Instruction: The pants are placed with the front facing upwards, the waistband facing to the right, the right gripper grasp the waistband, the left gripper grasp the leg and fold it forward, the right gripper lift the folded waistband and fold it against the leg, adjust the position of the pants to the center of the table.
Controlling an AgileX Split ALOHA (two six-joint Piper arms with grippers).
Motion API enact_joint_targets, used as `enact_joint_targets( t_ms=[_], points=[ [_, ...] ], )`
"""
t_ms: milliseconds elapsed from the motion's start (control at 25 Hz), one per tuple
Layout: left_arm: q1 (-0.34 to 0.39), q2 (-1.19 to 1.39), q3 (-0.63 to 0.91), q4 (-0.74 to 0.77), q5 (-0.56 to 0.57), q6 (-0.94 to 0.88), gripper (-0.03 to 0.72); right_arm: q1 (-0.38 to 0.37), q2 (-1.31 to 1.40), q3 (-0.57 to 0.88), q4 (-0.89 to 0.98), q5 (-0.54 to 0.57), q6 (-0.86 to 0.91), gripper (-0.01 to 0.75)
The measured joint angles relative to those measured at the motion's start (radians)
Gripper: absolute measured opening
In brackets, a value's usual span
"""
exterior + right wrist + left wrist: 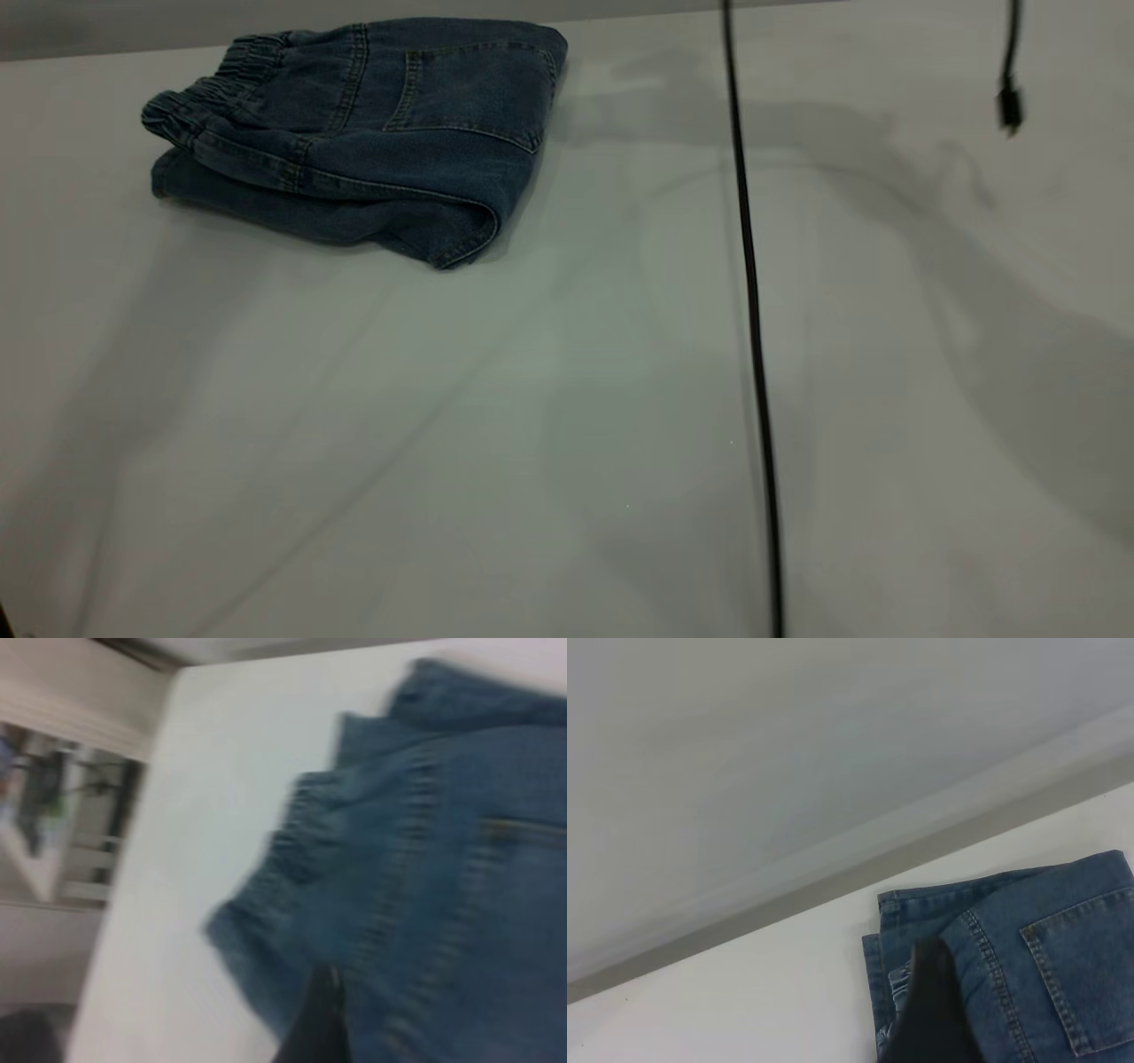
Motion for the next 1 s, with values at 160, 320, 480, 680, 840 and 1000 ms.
enact_joint_targets(
  t_ms=[160,320,480,680,840,1000],
  points=[
    [0.0,0.008,0.008,-0.006,0.002,0.001,0.493,-0.075,0.0,-0.139,-0.248,0.128,0.167,0.583],
    [0.0,0.048,0.008,-0.025,-0.001,0.001,0.493,-0.144,0.0,-0.292,-0.453,0.256,0.279,0.583],
    [0.0,0.121,0.008,-0.028,-0.001,0.02,0.493,-0.225,-0.017,-0.414,-0.555,0.265,0.323,0.583],
    [0.0,0.212,0.008,-0.027,-0.001,0.024,0.493,-0.263,-0.047,-0.432,-0.56,0.262,0.279,0.583],
    [0.0,0.26,0.009,-0.027,-0.001,0.024,0.493,-0.251,-0.048,-0.431,-0.691,0.264,0.27,0.583],
    [0.0,0.283,0.009,-0.03,-0.001,0.024,0.493,-0.252,-0.089,-0.395,-0.835,0.263,0.266,0.583]
  ],
)
